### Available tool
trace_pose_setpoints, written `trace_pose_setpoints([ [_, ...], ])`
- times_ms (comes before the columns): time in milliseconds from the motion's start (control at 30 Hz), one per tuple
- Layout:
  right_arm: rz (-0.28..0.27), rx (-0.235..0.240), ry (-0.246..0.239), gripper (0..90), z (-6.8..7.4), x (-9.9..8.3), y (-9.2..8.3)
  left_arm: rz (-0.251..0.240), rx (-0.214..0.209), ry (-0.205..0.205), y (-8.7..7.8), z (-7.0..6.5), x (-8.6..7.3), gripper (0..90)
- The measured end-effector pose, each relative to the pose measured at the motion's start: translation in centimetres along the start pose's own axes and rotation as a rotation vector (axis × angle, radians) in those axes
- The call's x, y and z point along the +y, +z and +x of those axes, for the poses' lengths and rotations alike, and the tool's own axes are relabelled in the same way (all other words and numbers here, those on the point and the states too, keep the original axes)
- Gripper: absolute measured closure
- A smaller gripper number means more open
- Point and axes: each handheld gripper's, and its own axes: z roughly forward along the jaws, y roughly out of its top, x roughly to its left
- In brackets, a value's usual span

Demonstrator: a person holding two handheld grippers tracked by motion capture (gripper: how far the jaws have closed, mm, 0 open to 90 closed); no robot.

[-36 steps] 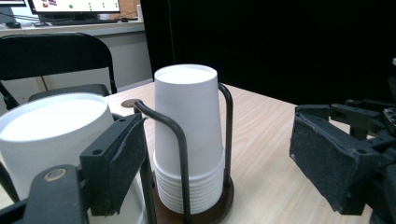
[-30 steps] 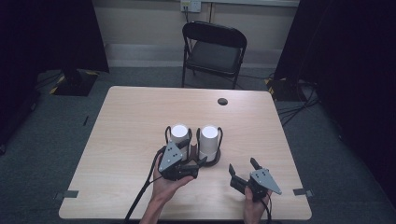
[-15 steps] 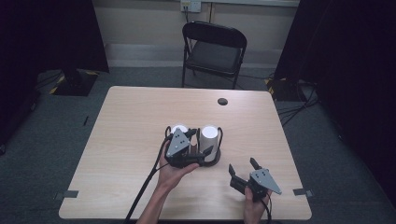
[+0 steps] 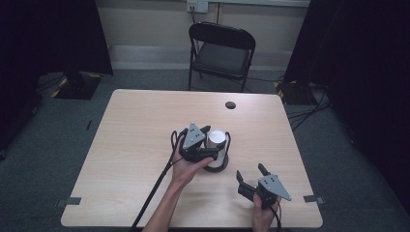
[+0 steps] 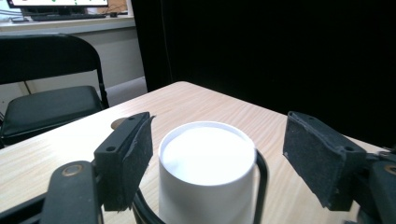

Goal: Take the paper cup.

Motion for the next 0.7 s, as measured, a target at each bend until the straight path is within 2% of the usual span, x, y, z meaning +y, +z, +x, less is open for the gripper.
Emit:
trace_pose_setpoints([
  [333,0.001,0.0,0.002,15.3,0.0,0.0,0.0,0.029,0.005,-0.005,1.1,0.4,-0.5,25.6],
  [400,0.001,0.001,0.002,15.3,0.0,0.0,0.0,0.03,0.019,0.004,1.2,0.3,-0.6,29.8],
  [700,0.003,0.002,0.004,15.3,0.0,0.0,0.1,0.035,0.018,0.025,1.5,0.1,-0.6,28.6],
])
